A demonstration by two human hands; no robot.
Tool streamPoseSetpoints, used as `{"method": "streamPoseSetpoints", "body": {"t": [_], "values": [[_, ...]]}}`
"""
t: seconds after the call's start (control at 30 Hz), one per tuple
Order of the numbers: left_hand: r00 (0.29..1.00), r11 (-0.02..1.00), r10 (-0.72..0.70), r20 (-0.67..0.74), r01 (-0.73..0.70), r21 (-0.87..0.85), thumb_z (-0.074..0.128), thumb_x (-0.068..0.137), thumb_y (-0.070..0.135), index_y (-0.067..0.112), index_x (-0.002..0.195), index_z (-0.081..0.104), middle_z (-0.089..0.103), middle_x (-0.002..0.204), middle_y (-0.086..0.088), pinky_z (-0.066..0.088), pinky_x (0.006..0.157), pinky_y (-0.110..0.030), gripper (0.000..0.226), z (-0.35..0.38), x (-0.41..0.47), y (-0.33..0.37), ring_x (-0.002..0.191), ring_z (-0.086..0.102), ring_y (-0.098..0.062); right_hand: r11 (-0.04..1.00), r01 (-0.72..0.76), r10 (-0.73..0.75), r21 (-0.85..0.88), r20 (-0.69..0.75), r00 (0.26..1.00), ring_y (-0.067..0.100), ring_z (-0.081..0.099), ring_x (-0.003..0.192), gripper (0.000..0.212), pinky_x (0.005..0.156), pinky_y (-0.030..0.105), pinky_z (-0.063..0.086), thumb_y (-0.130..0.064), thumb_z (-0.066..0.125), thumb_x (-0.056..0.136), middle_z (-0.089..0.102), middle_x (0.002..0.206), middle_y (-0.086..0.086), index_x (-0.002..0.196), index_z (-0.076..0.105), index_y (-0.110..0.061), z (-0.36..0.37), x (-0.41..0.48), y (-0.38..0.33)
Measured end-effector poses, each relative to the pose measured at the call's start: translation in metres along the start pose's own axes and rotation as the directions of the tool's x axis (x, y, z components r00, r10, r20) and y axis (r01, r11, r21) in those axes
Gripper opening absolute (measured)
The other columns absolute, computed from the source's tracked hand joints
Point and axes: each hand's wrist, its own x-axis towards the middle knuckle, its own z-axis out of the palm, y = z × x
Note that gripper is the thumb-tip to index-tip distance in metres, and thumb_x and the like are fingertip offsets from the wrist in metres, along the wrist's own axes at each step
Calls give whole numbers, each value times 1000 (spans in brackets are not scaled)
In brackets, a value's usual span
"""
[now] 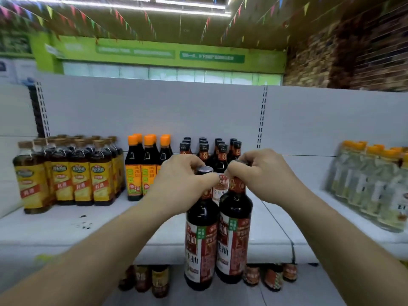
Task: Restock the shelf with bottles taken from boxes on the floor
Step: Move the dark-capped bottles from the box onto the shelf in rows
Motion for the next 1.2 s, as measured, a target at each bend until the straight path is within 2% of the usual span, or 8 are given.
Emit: {"method": "streamPoseSetpoints", "body": {"t": [0.13,0.3,0.43,0.6,0.77,0.87,1.0,1.2], "values": [[999,1000,-12,-37,12,-1,75,74,39,20,74,70,58,56,-3,43,53,-37,19,3,25,-4,49,49,-14,999,44,-44,-1,27,999,8,43,44,30,49,26,36,-39,70,80,48,46,-8,80,74,-10,0,29,5],[996,998,18,-84,-13,65,75,79,34,9,80,71,62,73,-18,38,59,-35,26,4,50,-8,58,48,-14,999,50,-51,10,29,998,11,40,45,36,51,28,33,-41,73,78,43,45,-8,77,70,-5,8,63,11],[996,998,20,-81,-15,56,75,82,34,8,78,69,45,54,4,32,54,-29,27,3,65,-16,48,39,-8,999,39,-40,26,30,999,13,43,47,35,52,30,35,-41,71,79,46,47,-7,76,69,-6,22,79,13],[997,999,25,-75,-22,36,76,81,36,20,69,66,48,43,15,30,44,-17,22,2,85,-38,43,44,-3,1000,17,-16,-8,50,999,18,54,58,34,56,30,41,-41,71,82,60,62,3,84,73,-7,41,94,15],[996,999,33,-88,-31,27,76,82,40,19,78,70,55,56,6,40,55,-33,22,6,106,-64,51,49,-9,999,-17,19,-41,51,999,23,64,63,33,58,33,48,-43,71,85,70,72,9,86,74,-9,60,112,18],[996,1000,15,-91,-13,26,77,82,39,24,79,71,66,63,4,50,57,-36,17,8,115,-75,60,63,-12,997,-29,33,-77,49,998,17,57,60,36,57,31,43,-44,71,87,68,69,10,87,75,-8,72,123,24],[996,1000,8,-88,-6,28,76,82,38,25,84,71,66,69,7,45,51,-21,14,15,124,-90,61,61,-2,995,-62,66,-83,47,997,18,60,63,35,58,32,44,-48,71,84,67,68,3,84,75,-13,85,134,31],[995,997,-20,-96,13,-74,77,80,36,28,87,71,72,79,4,59,68,-38,12,24,135,-109,76,69,-12,996,-82,85,-45,54,995,15,54,57,36,57,31,42,-44,72,85,64,65,9,88,76,-9,94,141,40]]}}
